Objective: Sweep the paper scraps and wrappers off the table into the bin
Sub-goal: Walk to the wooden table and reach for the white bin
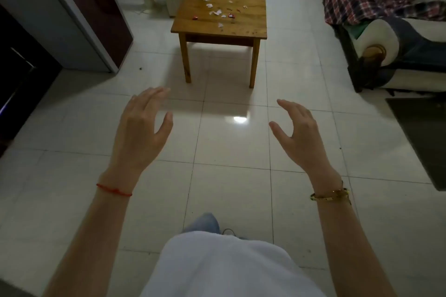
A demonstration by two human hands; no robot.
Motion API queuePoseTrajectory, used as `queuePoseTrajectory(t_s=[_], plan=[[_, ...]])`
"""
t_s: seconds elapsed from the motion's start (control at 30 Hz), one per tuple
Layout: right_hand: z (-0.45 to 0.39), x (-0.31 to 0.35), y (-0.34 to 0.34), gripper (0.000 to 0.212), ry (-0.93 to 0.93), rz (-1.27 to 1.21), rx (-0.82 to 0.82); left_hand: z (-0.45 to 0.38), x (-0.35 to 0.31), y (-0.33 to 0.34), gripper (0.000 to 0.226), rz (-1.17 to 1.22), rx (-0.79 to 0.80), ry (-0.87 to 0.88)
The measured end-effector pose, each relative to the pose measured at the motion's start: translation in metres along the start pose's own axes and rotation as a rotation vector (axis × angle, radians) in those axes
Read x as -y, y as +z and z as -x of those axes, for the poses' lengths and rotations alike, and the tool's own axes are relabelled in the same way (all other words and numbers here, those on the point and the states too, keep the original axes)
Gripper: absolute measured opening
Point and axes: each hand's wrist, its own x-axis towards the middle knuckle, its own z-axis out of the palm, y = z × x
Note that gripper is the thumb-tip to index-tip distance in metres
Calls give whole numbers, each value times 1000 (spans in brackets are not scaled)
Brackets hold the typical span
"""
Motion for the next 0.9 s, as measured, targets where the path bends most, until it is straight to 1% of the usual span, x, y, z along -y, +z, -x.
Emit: queuePoseTrajectory(t_s=[0.1, 0.2, 0.4, 0.67, 0.9], plan=[[-16, -4, 5, 52, 1, -8, 11, -10, 4, 7, 47, 6, -5, -30], [-39, -6, 15, 52, 14, -7, 58, -24, 13, 18, 47, -2, 14, -62], [-114, -12, 48, 51, 10, -10, 117, -82, 49, 45, 47, -17, 5, -80], [-271, 6, 103, 51, -59, -39, 122, -215, 126, 59, 45, -44, -18, -84], [-407, 20, 137, 51, -106, -69, 59, -342, 185, 67, 47, -50, -21, -87]])
